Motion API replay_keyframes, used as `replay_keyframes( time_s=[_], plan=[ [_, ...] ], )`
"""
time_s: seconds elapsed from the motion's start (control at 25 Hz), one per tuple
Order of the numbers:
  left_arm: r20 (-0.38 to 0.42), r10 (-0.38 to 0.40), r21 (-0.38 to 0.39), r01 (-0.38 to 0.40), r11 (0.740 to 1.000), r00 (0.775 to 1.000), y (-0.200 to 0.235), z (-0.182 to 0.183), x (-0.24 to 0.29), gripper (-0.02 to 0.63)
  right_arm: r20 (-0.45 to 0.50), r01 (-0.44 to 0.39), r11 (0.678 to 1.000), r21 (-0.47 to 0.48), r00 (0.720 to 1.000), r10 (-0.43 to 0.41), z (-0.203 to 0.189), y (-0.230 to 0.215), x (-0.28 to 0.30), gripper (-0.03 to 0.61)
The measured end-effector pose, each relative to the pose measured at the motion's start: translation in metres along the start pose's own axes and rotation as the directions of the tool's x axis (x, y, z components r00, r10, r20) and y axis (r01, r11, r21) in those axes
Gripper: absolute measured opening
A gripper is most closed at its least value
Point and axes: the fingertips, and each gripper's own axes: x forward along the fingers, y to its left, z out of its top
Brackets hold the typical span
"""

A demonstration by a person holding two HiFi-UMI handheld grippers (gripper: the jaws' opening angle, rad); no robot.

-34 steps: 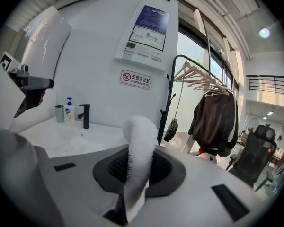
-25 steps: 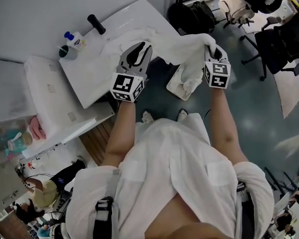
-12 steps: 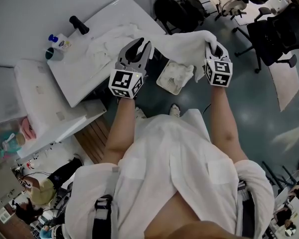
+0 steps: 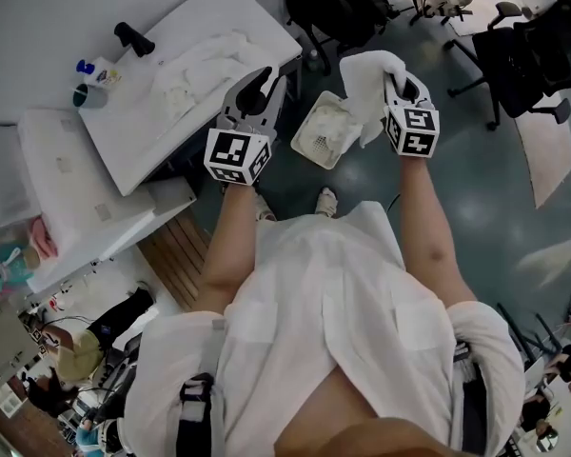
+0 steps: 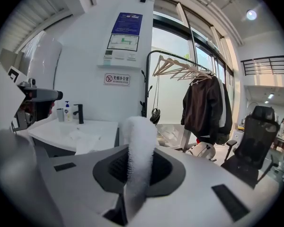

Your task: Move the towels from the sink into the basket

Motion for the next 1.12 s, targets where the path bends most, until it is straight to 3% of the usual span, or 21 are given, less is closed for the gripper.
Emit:
replay_keyframes(
  time_s=[0.24, 0.52, 0.92, 1.12],
  plan=[
    [-0.009, 0.017, -0.002, -0.017, 1.000, 1.000, -0.005, -0.005, 0.003, 0.084, -0.044, -0.029, 0.999, 0.020, 0.999, 0.030, -0.023, 0.005, 0.009, 0.066],
    [-0.018, 0.033, 0.000, -0.033, 0.999, 0.999, -0.004, -0.009, 0.001, 0.084, -0.100, -0.040, 0.993, 0.107, 0.994, 0.051, -0.048, 0.019, 0.024, 0.067],
    [-0.021, 0.064, 0.007, -0.064, 0.998, 0.998, 0.015, -0.007, -0.012, 0.084, -0.119, -0.029, 0.978, 0.208, 0.991, 0.055, -0.057, 0.036, 0.040, 0.069],
    [-0.019, 0.060, 0.009, -0.060, 0.998, 0.998, 0.014, -0.006, -0.012, 0.086, -0.174, -0.037, 0.974, 0.224, 0.982, 0.077, -0.071, 0.041, 0.043, 0.124]
  ],
)
